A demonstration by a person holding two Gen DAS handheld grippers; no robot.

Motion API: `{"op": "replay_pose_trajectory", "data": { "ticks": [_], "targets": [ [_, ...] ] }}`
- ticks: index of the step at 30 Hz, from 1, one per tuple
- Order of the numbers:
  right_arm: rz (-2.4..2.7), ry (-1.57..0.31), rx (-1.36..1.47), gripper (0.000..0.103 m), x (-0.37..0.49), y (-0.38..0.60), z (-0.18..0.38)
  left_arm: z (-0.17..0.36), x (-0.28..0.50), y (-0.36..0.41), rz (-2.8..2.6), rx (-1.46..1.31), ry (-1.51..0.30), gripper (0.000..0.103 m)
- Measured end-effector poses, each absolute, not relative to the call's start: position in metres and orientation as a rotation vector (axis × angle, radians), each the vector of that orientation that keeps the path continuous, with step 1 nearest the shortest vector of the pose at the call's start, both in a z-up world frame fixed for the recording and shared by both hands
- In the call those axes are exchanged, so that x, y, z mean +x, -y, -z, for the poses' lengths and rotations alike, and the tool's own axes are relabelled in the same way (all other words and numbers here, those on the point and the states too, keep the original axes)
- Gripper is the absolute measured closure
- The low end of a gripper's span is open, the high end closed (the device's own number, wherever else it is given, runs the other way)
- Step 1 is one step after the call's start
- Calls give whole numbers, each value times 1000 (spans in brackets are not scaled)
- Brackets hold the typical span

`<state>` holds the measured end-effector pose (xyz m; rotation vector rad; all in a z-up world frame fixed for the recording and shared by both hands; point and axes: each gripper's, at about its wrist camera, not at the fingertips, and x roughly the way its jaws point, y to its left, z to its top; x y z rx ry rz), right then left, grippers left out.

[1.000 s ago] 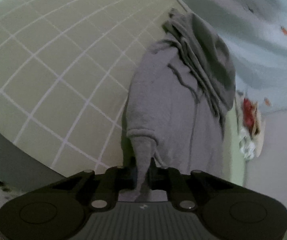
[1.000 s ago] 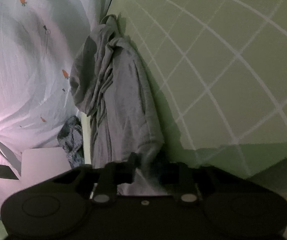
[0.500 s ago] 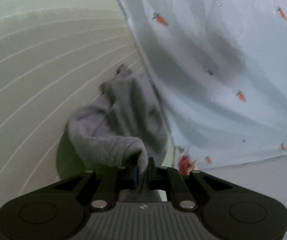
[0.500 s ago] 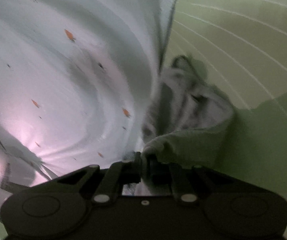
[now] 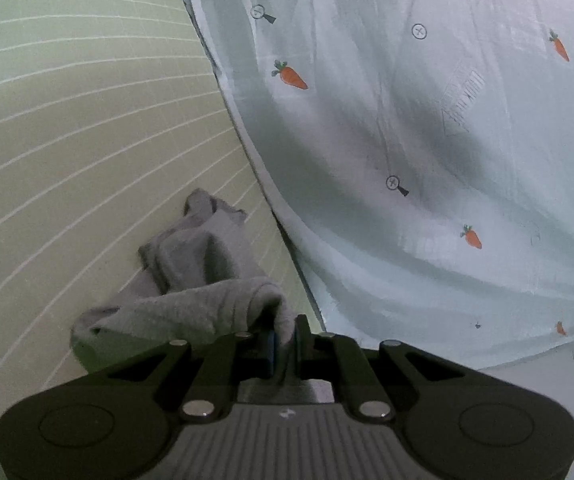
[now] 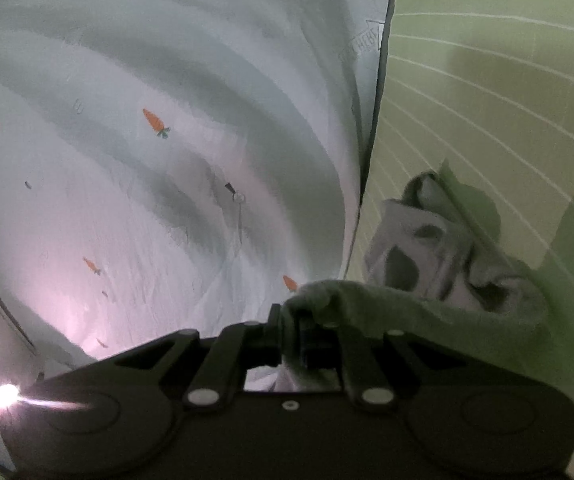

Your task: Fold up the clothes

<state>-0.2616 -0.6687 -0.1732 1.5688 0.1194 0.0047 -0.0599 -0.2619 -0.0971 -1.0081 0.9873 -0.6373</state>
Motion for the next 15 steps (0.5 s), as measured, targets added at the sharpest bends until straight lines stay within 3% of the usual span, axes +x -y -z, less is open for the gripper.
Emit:
{"op": "replay_pose_trajectory", "data": {
  "ticks": [7,15],
  "targets": [
    [29,-125,1569,95,-223,694,183,115,-11,296,598,-998,-1013,93],
    [228,-182,1758,94,-186,717,247,168,39,323,470,-1080,-1133,93]
  ]
}}
